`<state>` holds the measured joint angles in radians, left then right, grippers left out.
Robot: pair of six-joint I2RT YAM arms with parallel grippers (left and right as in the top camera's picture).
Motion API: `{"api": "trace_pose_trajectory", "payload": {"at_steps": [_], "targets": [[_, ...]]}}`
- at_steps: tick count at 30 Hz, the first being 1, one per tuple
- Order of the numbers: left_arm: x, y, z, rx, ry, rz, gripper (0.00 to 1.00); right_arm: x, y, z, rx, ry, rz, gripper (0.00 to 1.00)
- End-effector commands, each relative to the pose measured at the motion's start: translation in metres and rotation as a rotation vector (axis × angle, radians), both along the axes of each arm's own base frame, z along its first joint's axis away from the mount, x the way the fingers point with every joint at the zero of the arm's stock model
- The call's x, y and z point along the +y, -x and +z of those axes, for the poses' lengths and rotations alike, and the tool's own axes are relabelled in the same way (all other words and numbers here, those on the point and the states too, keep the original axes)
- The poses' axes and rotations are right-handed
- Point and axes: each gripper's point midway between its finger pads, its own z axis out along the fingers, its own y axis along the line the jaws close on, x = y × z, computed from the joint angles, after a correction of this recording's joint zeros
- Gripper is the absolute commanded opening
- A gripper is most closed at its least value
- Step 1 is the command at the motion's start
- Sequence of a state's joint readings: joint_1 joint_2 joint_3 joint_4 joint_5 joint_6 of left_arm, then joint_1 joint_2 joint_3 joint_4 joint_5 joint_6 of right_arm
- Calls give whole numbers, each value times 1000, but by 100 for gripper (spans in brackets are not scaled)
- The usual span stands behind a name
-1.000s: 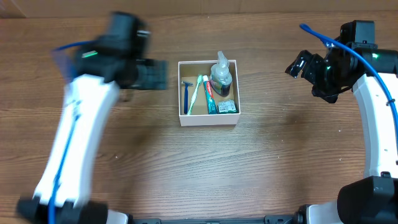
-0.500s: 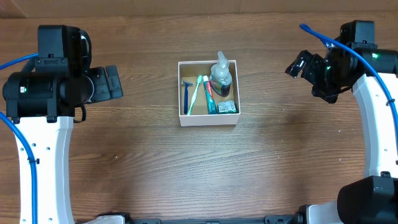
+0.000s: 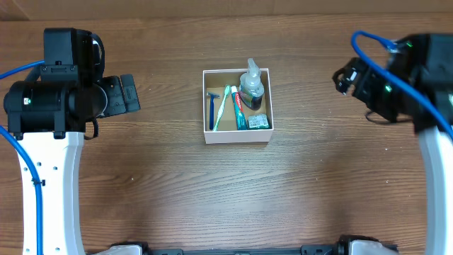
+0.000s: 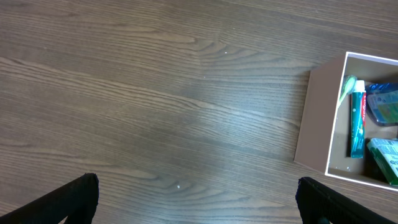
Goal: Pack container
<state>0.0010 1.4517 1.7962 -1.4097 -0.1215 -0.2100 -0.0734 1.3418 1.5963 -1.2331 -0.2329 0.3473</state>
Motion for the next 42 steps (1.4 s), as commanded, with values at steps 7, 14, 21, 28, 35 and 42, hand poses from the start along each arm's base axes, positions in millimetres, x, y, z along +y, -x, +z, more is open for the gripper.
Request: {"api": "trace_pose_trajectory", "payload": {"at_steps": [7,14,21,28,35,42], "targets": [[4,-2,5,-17,-8,23,100,-31,52,77,-482,240,-115,100],[4,-2,5,-17,-8,23,100,-18,74,8,-667,232,-58,100],[4,-2,5,-17,-8,23,100,-12,89,-68,-736,211,-39,100],[4,-2,5,-17,-8,23,100,-11,99,-106,-731,211,-39,100],[4,-2,5,-17,-8,23,100,-11,100,-144,-680,208,-34,100],[4,-2,5,-17,-8,23,100,-11,99,-159,-652,207,-32,100]]}}
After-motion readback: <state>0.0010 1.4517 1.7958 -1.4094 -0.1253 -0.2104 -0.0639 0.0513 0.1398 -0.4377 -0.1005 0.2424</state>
